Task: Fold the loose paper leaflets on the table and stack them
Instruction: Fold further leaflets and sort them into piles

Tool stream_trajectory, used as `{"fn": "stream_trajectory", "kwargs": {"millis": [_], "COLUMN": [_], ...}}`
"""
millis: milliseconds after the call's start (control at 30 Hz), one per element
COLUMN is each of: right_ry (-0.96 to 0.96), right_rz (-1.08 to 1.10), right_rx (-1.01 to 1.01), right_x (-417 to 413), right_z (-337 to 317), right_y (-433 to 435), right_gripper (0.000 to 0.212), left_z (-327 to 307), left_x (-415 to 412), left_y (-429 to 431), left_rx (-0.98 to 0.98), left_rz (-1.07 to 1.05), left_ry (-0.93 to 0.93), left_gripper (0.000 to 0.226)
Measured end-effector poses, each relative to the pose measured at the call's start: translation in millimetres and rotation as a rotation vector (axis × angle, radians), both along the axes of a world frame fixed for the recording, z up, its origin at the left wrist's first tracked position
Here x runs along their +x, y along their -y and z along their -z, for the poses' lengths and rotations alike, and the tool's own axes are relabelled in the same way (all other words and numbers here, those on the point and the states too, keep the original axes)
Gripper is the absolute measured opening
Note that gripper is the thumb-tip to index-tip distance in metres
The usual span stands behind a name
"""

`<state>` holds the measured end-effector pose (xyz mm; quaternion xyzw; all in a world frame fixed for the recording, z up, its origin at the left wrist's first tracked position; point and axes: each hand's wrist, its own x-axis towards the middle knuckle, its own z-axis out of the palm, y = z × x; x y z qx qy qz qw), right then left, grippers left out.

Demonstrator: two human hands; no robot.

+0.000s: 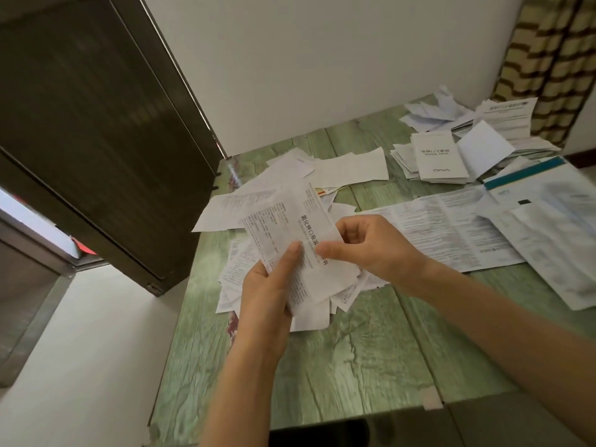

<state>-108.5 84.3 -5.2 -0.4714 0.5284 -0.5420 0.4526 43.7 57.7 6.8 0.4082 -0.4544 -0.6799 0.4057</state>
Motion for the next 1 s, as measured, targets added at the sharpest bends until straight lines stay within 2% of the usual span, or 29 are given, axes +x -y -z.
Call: {"fn": "stream_trajectory", "kwargs": {"millis": [100,233,534,734,800,867,900,967,1000], "right_ry": [-0.002,-0.044,-0.058,-0.068,-0.07,-0.048,0.012,0.139,0.119], "right_rz": [0.024,0.032,0.009,-0.007,0.022,0.101,0.134,0.091,0.0], "right_rx": [0.001,-0.002,0.038,0.062,0.037,-0.006,-0.025,-0.025,-0.005], "right_x": [-4.8,-5.9,-2.4,-2.4,-3.8,-6.9,-10.6,-20.9,-25.1], "right_z": [-0.8,-0.7,-0.8,-2.3,-1.7,-4.3,-6.8,-14.8,-19.7], "right_y": [0.5,1.9,0.4,-0.7,0.0,1.0,1.5,-0.6,-3.2], "right_gripper": [0.01,0.019,0.024,0.028,0.023,0.012,0.009,0.016,0.022], "left_z": [0.2,0.0,2.1,-2.9,-4.2,-5.7,-8.9,-12.9,-13.7], "left_x": [1.6,5.1,8.5,8.7,10.5,17.8,22.0,28.8,30.6], "left_y": [-1.1,-0.9,-1.5,-3.8,-4.6,-5.0,-6.1,-10.7,-13.5], "left_rx": [-0.028,-0.045,-0.088,-0.04,-0.029,0.014,0.061,0.174,0.197], "left_rz": [-0.04,-0.105,-0.119,-0.095,-0.095,-0.004,0.109,0.409,0.552], "left_ry": [0.074,0.093,0.134,0.118,0.172,0.271,0.306,0.374,0.437], "left_gripper": [0.031,0.022,0.019,0.023,0.025,0.025,0.024,0.031,0.033]}}
